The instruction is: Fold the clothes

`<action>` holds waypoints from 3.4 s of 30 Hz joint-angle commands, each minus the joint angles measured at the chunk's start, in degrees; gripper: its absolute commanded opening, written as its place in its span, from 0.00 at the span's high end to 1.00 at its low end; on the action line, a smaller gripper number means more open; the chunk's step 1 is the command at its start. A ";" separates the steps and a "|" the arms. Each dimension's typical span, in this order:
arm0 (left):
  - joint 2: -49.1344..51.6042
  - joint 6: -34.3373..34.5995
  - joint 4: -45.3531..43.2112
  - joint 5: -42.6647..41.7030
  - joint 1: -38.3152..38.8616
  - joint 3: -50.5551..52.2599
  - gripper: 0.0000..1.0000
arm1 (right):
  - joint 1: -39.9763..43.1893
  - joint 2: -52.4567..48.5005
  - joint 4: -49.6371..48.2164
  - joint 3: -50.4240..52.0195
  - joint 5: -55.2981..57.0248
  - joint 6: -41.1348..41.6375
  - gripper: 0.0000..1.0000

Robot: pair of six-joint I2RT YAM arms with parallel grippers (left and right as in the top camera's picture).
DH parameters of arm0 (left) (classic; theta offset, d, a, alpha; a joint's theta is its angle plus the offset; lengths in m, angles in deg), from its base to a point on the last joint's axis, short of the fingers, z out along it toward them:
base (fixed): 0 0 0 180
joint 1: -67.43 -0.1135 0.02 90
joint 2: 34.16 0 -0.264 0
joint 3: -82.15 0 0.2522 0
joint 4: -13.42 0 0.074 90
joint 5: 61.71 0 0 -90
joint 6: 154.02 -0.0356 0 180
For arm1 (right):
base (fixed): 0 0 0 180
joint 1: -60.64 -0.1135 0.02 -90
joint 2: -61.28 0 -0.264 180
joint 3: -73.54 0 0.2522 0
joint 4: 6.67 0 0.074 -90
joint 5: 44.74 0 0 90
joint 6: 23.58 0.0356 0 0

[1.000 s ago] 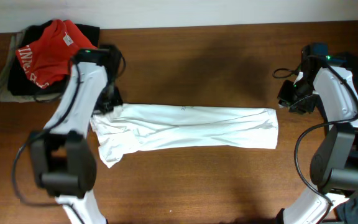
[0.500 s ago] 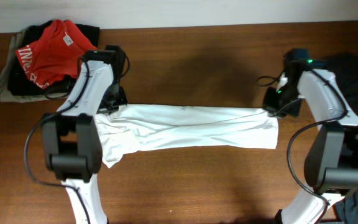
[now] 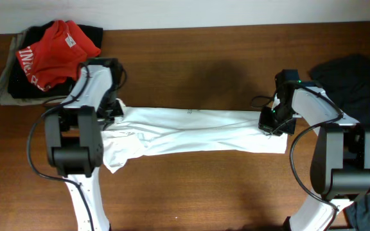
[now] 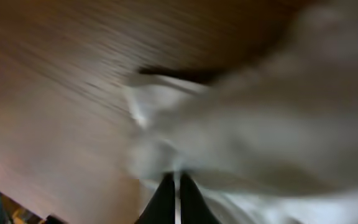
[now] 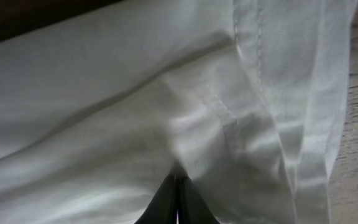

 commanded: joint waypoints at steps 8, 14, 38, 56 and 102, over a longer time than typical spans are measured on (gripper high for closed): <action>0.70 0.83 1.75 2.27 -7.98 0.15 0.99 | 0.02 -0.20 -1.70 0.50 1.99 2.60 0.94; -3.80 4.61 1.55 2.27 -7.85 -0.39 1.00 | 1.29 -0.20 -1.86 0.39 4.94 3.69 0.93; -10.40 4.39 -0.76 -4.66 -7.80 0.02 0.01 | 28.13 0.57 -0.74 0.07 -13.86 -7.63 0.12; -10.40 4.42 -1.53 -4.68 -7.80 0.02 0.01 | 13.20 0.39 -5.38 6.25 -20.09 -17.99 0.01; -10.40 4.39 -1.29 -4.68 -7.80 0.02 0.01 | -7.52 1.44 18.78 -19.76 1.07 -4.46 0.96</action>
